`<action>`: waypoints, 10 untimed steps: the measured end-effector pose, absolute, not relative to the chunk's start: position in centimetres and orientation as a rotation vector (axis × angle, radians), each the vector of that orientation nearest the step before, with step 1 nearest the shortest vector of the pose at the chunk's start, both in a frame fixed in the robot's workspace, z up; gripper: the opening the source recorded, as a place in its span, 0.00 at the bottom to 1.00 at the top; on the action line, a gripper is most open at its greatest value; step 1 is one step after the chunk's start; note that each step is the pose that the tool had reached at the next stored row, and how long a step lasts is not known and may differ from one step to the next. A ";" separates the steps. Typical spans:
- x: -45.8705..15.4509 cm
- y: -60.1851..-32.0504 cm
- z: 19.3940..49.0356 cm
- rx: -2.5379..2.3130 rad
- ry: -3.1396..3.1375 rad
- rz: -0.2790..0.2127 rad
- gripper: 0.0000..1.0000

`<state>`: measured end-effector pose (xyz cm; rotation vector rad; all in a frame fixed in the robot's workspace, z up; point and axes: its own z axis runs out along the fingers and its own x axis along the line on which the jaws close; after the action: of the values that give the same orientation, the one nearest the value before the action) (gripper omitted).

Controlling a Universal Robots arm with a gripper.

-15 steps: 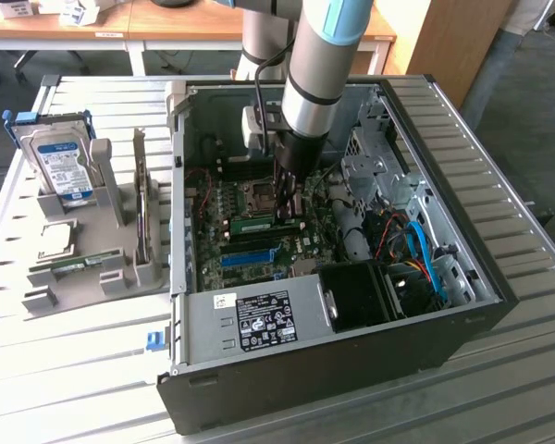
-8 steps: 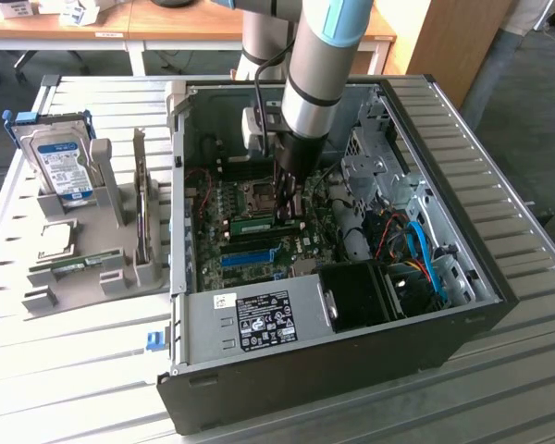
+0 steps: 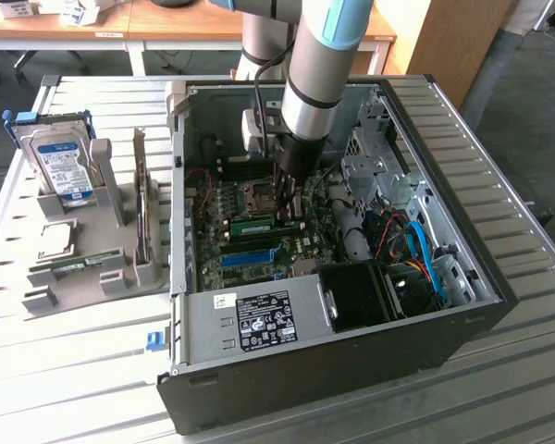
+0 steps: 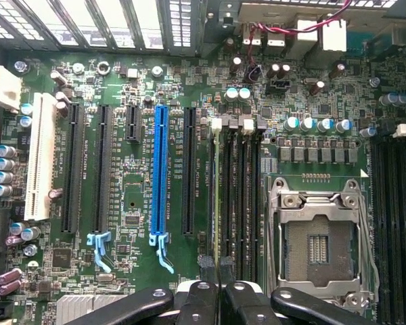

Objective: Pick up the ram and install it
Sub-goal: 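Insert the ram into the slot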

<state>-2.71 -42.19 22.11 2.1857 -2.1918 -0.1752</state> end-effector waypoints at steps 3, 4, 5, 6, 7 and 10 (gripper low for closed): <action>-2.7 -42.2 22.1 2.186 -2.192 -0.175 0.12; -2.7 -42.2 22.1 2.186 -2.192 -0.175 0.12; -2.7 -42.2 22.1 2.186 -2.192 -0.175 0.12; -2.7 -42.2 22.1 2.186 -2.192 -0.175 0.12; -2.7 -42.2 22.1 2.186 -2.192 -0.175 0.13; -2.7 -42.2 22.1 2.186 -2.192 -0.176 0.19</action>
<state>-2.70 -42.18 22.09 2.1861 -2.1920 -0.1756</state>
